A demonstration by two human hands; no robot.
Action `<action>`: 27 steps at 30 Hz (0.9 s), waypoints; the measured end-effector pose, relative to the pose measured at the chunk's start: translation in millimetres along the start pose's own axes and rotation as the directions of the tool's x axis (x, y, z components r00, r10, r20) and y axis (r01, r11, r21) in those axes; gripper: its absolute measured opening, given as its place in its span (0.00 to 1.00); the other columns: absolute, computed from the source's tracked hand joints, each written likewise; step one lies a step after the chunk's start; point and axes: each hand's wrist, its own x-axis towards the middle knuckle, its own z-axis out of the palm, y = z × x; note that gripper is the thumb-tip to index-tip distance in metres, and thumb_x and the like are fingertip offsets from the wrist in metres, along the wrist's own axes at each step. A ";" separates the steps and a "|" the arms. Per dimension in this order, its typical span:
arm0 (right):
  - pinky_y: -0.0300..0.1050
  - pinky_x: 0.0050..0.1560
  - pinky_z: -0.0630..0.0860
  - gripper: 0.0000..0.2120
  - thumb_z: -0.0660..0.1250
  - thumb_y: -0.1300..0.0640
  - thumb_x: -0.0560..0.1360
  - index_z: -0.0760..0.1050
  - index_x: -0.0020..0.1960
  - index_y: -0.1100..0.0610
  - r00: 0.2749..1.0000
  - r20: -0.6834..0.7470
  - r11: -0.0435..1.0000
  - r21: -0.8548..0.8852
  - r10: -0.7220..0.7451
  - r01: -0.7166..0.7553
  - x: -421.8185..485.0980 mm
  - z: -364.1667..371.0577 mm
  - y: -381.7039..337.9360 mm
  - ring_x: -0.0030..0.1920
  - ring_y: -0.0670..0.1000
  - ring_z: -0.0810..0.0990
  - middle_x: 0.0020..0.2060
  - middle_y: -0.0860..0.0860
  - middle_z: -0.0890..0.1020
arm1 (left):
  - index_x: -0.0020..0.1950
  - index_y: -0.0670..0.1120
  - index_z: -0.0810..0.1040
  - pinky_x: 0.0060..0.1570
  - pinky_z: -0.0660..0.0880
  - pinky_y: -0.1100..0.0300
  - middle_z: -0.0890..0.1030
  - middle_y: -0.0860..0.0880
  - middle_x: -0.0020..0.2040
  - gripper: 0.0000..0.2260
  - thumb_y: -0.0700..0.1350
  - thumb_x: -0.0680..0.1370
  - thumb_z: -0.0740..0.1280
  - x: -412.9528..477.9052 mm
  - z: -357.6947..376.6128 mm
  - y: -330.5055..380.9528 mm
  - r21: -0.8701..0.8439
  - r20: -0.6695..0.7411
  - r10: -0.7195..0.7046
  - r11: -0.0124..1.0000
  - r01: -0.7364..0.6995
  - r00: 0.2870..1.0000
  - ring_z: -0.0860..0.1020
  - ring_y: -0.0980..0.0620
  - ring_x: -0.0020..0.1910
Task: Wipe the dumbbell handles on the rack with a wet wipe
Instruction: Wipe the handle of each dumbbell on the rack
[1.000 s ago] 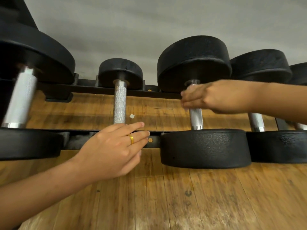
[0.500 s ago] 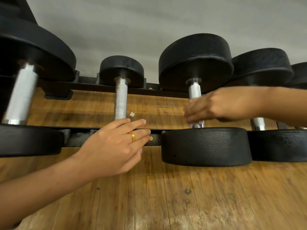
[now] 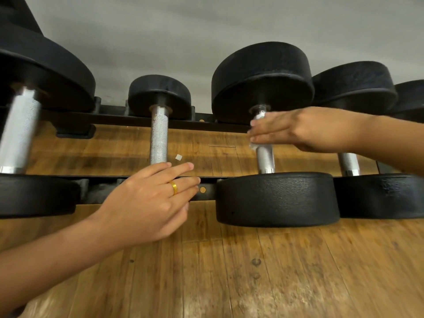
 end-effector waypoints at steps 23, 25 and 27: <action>0.52 0.77 0.62 0.24 0.65 0.69 0.77 0.73 0.72 0.58 0.927 -0.223 0.937 0.249 0.301 -0.244 -6.1 16.9 1.0 0.74 0.53 0.69 0.71 0.54 0.75 | 0.62 0.44 0.86 0.68 0.70 0.48 0.84 0.48 0.62 0.17 0.49 0.81 0.61 0.2 0.1 0.8 -0.003 -0.021 0.007 1.000 -0.007 1.000 0.78 0.47 0.69; 0.50 0.68 0.75 0.19 0.68 0.63 0.78 0.77 0.68 0.55 0.740 -0.403 0.827 0.424 0.538 -0.370 -6.5 31.6 -15.7 0.65 0.52 0.80 0.63 0.53 0.82 | 0.61 0.44 0.86 0.67 0.71 0.48 0.85 0.48 0.62 0.17 0.49 0.81 0.62 -0.2 0.2 0.3 -0.002 -0.030 0.008 1.000 -0.008 1.000 0.78 0.47 0.69; 0.45 0.57 0.81 0.15 0.70 0.61 0.78 0.80 0.63 0.50 0.462 -0.382 0.565 0.738 0.801 -0.368 -4.0 40.2 -29.1 0.54 0.45 0.84 0.53 0.46 0.86 | 0.61 0.44 0.86 0.67 0.71 0.48 0.85 0.48 0.62 0.16 0.49 0.81 0.62 -0.6 0.4 0.5 -0.002 -0.038 0.008 1.000 -0.008 0.999 0.78 0.47 0.69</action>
